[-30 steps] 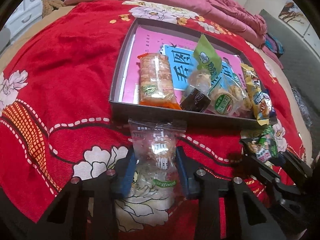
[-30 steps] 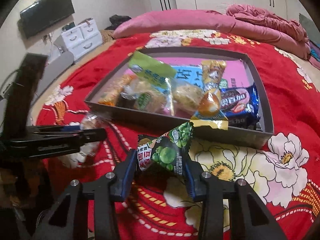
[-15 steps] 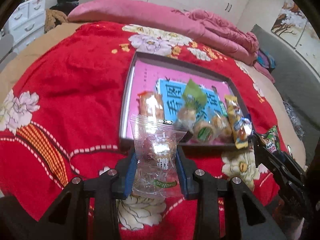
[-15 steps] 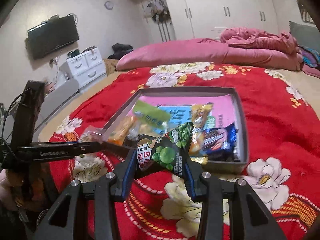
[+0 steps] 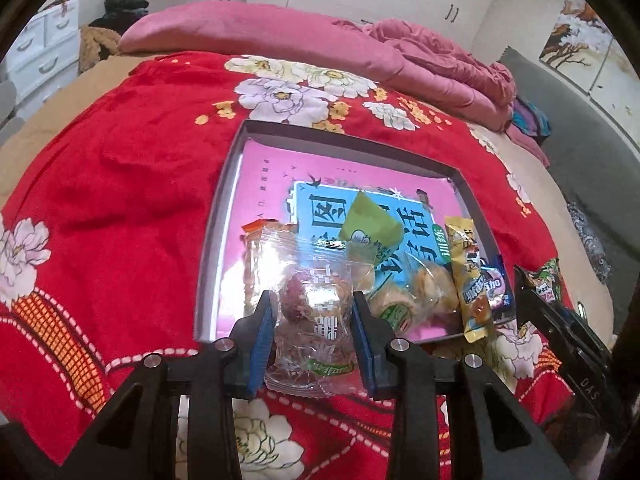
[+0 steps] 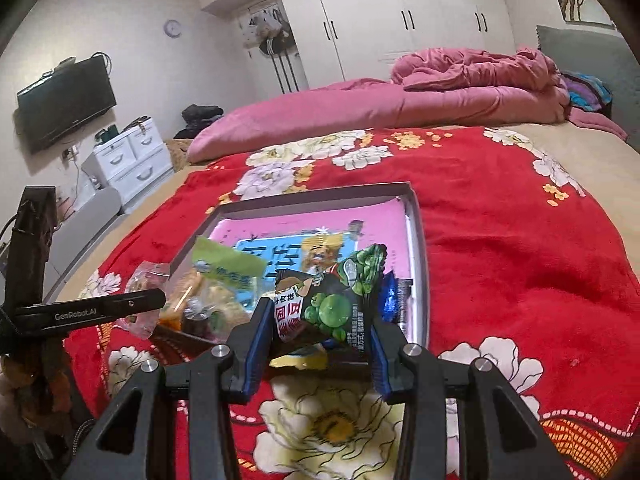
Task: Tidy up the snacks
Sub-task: 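Carry the clear candy bag into the tray with the left tool while the right tool lowers the green bag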
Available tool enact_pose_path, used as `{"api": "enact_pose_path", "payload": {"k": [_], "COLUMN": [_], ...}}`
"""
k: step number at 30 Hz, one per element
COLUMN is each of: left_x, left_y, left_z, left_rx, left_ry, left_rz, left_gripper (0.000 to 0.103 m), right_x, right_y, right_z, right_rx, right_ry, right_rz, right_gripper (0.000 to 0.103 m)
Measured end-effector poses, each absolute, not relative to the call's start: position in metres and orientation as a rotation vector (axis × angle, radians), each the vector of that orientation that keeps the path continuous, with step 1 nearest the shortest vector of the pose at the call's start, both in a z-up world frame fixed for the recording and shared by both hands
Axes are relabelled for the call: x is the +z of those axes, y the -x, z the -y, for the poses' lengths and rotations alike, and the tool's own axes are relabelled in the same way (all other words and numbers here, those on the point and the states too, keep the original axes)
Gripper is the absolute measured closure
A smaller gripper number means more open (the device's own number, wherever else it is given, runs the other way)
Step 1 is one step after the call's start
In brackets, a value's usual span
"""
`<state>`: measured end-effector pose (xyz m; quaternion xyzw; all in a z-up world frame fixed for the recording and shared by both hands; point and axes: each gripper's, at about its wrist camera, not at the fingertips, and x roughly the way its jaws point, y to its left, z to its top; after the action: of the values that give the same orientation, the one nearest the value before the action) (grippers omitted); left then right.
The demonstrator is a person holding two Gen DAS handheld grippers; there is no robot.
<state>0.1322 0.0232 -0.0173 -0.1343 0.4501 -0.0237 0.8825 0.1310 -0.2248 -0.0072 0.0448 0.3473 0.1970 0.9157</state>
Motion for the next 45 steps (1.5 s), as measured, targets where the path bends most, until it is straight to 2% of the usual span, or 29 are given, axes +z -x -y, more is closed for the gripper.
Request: {"api": "enact_pose_path", "payload": {"k": [15, 39, 45], "left_x": [-0.03, -0.031, -0.03], "left_y": [-0.149, -0.154, -0.153], "left_z": [-0.022, -0.021, -0.018], "left_rx": [-0.026, -0.029, -0.035], "left_ry": [0.281, 0.284, 0.28], "left_rz": [-0.958, -0.965, -0.973], "left_gripper": [0.065, 0.063, 0.063], "right_x": [-0.026, -0.036, -0.033], "right_y": [-0.159, -0.154, -0.153], "right_z": [0.215, 0.191, 0.197], "right_rx": [0.407, 0.464, 0.459], "right_ry": [-0.088, -0.04, -0.069], "right_rz": [-0.764, -0.762, -0.755], "right_gripper": [0.06, 0.058, 0.05]}}
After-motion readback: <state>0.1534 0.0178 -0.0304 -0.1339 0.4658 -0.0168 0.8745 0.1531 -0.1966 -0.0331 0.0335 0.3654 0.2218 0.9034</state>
